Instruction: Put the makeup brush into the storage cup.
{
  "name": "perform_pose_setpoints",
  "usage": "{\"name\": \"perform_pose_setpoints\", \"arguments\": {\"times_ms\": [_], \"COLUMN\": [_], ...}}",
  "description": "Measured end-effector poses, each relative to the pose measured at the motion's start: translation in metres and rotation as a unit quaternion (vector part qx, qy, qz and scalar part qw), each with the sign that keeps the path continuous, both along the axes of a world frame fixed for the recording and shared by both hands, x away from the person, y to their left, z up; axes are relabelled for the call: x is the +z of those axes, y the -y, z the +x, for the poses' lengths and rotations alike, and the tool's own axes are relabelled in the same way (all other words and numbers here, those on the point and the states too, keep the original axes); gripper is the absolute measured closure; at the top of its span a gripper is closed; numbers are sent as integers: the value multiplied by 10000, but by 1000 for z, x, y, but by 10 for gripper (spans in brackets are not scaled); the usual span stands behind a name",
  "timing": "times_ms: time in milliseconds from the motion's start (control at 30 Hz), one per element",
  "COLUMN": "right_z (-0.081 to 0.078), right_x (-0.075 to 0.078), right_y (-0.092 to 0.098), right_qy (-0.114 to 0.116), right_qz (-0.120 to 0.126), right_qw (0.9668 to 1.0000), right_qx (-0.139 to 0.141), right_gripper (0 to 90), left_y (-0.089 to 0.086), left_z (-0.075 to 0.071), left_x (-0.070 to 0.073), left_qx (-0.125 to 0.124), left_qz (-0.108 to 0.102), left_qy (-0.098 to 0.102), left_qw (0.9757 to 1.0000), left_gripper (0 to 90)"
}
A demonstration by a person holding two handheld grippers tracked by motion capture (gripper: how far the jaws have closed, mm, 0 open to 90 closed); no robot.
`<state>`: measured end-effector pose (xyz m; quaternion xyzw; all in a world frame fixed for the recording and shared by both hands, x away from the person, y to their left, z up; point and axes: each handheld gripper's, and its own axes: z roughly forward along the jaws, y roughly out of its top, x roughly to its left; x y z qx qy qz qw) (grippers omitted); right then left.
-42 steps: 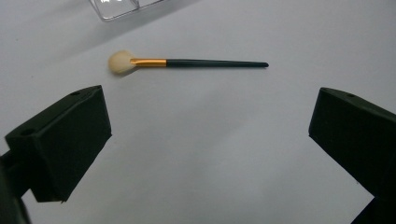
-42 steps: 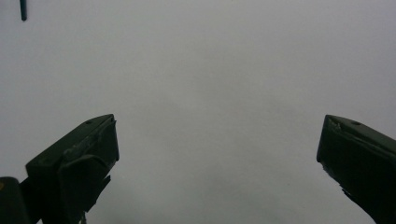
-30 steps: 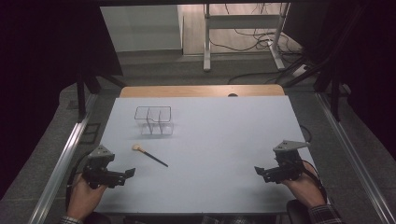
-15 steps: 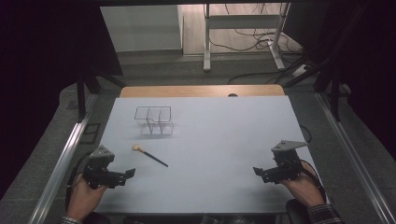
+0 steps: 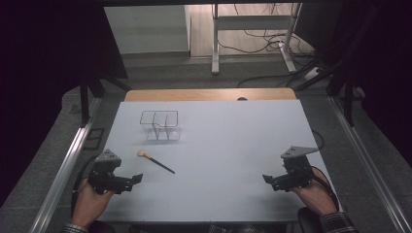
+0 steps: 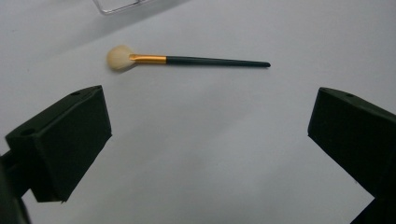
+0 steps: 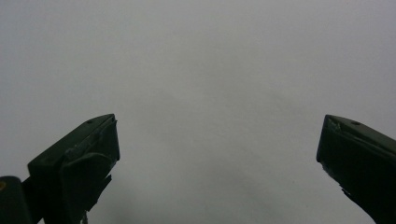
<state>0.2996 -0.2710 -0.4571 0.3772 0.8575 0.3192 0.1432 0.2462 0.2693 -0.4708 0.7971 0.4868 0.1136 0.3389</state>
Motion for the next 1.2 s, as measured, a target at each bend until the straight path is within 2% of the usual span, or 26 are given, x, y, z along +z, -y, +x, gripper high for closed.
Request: {"name": "perform_pose_setpoints", "arguments": {"times_ms": [167,633,767,1200], "right_z": [0,0,0,0], "right_x": [0,-1,-1,-2], "right_y": [-1,-2,-3,-4], "right_qy": [-25,-40,-56,-57], "right_qz": [-41,-113,-143,-182], "right_qw": [10000,9999,9999,9998], "right_qx": [11,35,60,71], "right_gripper": [0,0,0,0], "left_y": [3,6,8,12], "left_z": [3,8,12,23], "left_x": [0,1,2,6], "left_qx": [14,41,35,36], "left_qz": [89,107,164,159], "left_qy": [-28,-18,-25,-44], "left_qw": [10000,9999,9999,9999], "left_gripper": [0,0,0,0]}}
